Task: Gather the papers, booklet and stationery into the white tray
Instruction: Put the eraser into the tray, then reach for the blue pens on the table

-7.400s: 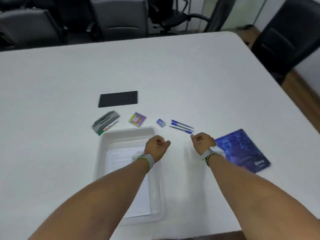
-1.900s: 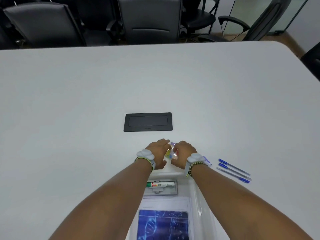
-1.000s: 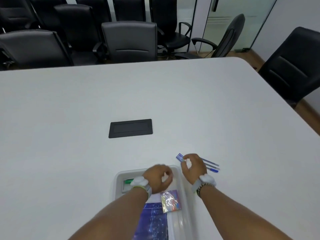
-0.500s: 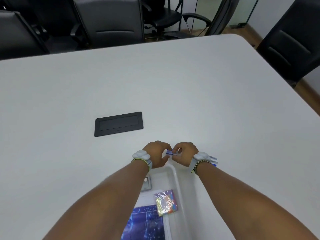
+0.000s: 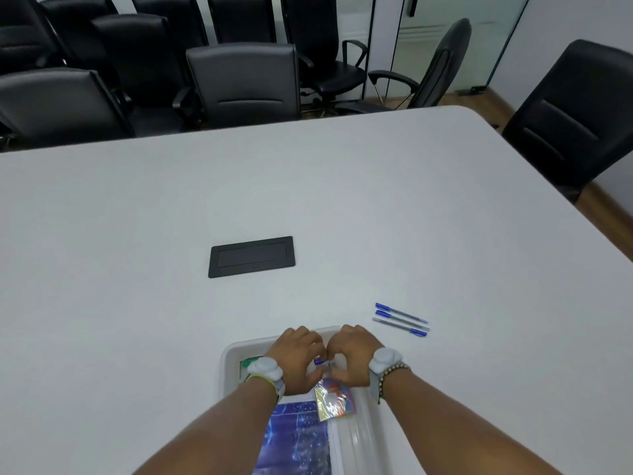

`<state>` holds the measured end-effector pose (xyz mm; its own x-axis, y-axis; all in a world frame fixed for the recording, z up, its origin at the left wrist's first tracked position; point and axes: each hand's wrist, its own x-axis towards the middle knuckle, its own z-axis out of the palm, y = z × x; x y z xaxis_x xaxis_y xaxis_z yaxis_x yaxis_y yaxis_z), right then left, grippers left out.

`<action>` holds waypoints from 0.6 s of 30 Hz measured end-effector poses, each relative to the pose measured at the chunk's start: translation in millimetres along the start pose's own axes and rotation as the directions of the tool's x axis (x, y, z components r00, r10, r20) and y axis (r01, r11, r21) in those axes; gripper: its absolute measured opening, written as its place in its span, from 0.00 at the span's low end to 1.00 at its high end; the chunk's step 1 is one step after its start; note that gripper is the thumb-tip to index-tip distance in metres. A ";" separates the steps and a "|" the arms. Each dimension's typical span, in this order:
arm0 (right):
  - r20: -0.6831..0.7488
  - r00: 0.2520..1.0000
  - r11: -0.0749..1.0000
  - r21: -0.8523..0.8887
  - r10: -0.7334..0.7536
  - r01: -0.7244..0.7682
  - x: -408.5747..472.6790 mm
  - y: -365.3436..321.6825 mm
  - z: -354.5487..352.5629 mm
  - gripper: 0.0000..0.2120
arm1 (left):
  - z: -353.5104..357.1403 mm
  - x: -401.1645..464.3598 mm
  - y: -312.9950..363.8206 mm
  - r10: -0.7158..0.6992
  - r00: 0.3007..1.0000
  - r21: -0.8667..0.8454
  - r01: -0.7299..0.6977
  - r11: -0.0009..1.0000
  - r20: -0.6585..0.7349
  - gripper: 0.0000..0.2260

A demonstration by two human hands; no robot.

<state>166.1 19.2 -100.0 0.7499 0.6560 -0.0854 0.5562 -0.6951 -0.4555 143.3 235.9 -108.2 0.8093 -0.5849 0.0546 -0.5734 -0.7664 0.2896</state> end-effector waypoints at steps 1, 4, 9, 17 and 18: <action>-0.037 0.999 1.000 0.015 0.006 -0.006 -3.8 0.9 2.1 0.10 | 3.3 -1.5 1.7 -0.039 0.998 -0.023 0.038 0.999 -0.041 0.09; -0.286 0.946 0.974 0.202 0.155 -0.099 -10.2 14.9 0.1 0.03 | 2.6 14.1 -2.2 -0.203 0.963 -0.135 0.181 0.974 -0.177 0.08; -0.392 0.743 0.837 0.337 0.542 -0.432 -11.8 79.2 -22.9 0.03 | 1.1 65.3 -42.9 -0.422 0.878 -0.205 0.380 0.902 -0.227 0.11; 0.029 0.829 0.828 0.039 0.559 -0.560 -15.5 183.3 -28.3 0.13 | 51.5 127.9 -110.6 -0.505 0.863 -0.176 0.497 0.850 -0.004 0.28; 0.049 0.843 0.843 0.018 0.536 -0.537 -12.5 190.8 -27.4 0.12 | 62.0 133.3 -115.8 -0.526 0.850 -0.178 0.520 0.836 0.016 0.30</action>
<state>272.6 -129.7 -161.7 0.9125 0.1952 -0.3595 0.0601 -0.9332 -0.3543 309.7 230.2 -193.7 0.9877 -0.0988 -0.1213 -0.0357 -0.8971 0.4403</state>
